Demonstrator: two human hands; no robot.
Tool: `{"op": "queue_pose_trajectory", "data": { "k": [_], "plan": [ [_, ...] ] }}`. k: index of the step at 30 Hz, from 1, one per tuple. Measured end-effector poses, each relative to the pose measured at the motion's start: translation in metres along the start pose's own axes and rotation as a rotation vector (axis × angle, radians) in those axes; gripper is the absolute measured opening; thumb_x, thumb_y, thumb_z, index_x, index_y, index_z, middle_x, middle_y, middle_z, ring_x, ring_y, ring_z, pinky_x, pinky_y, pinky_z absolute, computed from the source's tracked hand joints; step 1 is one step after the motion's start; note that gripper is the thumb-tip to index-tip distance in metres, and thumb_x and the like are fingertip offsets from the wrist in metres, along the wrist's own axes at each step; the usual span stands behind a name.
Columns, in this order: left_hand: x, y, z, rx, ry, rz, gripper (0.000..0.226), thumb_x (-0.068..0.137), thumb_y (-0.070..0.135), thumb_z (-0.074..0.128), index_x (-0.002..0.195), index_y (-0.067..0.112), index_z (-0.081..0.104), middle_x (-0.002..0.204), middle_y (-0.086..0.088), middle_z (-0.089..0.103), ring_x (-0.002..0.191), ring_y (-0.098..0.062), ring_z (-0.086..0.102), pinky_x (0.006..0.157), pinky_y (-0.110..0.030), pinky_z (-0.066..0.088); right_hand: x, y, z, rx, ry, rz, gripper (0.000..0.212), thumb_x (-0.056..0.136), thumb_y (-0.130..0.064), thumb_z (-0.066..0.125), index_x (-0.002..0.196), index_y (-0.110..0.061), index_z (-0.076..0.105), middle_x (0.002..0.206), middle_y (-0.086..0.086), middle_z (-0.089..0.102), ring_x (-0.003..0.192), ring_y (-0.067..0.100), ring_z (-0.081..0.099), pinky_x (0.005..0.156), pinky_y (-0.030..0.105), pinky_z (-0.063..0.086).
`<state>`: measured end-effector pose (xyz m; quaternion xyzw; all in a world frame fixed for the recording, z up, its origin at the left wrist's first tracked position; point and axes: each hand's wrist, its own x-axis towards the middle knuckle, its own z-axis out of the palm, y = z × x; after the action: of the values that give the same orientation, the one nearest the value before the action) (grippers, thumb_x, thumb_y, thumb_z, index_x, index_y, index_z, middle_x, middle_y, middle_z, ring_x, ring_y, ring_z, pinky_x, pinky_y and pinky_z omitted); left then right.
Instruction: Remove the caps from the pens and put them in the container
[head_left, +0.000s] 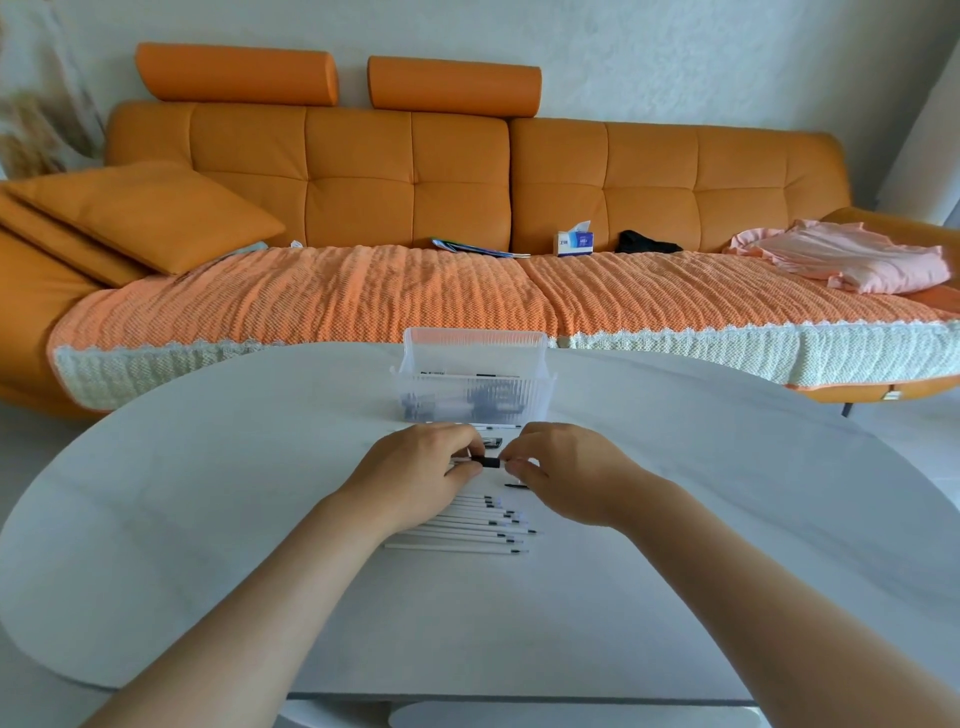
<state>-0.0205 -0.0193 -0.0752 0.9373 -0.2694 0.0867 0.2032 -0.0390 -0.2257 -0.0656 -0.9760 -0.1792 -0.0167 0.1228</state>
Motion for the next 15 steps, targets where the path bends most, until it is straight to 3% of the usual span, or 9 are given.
{"op": "queue_pose_trajectory", "data": {
  "k": [2, 7, 12, 15],
  "plan": [
    [-0.0001, 0.0018, -0.0001, 0.010, 0.024, 0.008, 0.009, 0.093, 0.037, 0.057, 0.102, 0.035, 0.059, 0.085, 0.019, 0.053, 0.077, -0.007, 0.048, 0.062, -0.025, 0.035, 0.0003, -0.0012, -0.0009, -0.031, -0.017, -0.001, 0.031, 0.104, -0.034, 0.040, 0.107, -0.022, 0.068, 0.100, -0.006, 0.063, 0.092, 0.018, 0.058, 0.079, 0.035, 0.049],
    [0.0000, 0.0014, -0.0014, 0.026, 0.049, 0.014, 0.011, 0.091, 0.039, 0.061, 0.101, 0.035, 0.060, 0.101, 0.018, 0.065, 0.091, -0.007, 0.059, 0.074, -0.030, 0.048, 0.0020, -0.0050, -0.0032, -0.045, 0.033, 0.000, 0.028, 0.103, -0.035, 0.044, 0.110, -0.027, 0.070, 0.104, -0.009, 0.068, 0.096, 0.016, 0.060, 0.081, 0.034, 0.049],
    [0.0022, 0.0019, 0.0001, 0.014, 0.028, 0.007, 0.015, 0.093, 0.039, 0.058, 0.104, 0.034, 0.067, 0.102, 0.017, 0.068, 0.093, -0.008, 0.061, 0.074, -0.027, 0.046, 0.0039, -0.0049, -0.0023, -0.028, 0.114, 0.066, 0.013, 0.092, -0.041, 0.063, 0.099, -0.033, 0.070, 0.100, -0.013, 0.069, 0.093, 0.012, 0.061, 0.078, 0.031, 0.049],
    [0.0026, 0.0021, 0.0002, 0.021, 0.033, 0.010, 0.016, 0.093, 0.040, 0.058, 0.105, 0.034, 0.067, 0.102, 0.017, 0.068, 0.092, -0.008, 0.061, 0.073, -0.026, 0.045, 0.0039, -0.0040, -0.0029, -0.011, 0.126, 0.060, 0.020, 0.085, -0.046, 0.070, 0.101, -0.035, 0.065, 0.101, -0.018, 0.065, 0.093, 0.008, 0.061, 0.078, 0.028, 0.049]
  ]
}}
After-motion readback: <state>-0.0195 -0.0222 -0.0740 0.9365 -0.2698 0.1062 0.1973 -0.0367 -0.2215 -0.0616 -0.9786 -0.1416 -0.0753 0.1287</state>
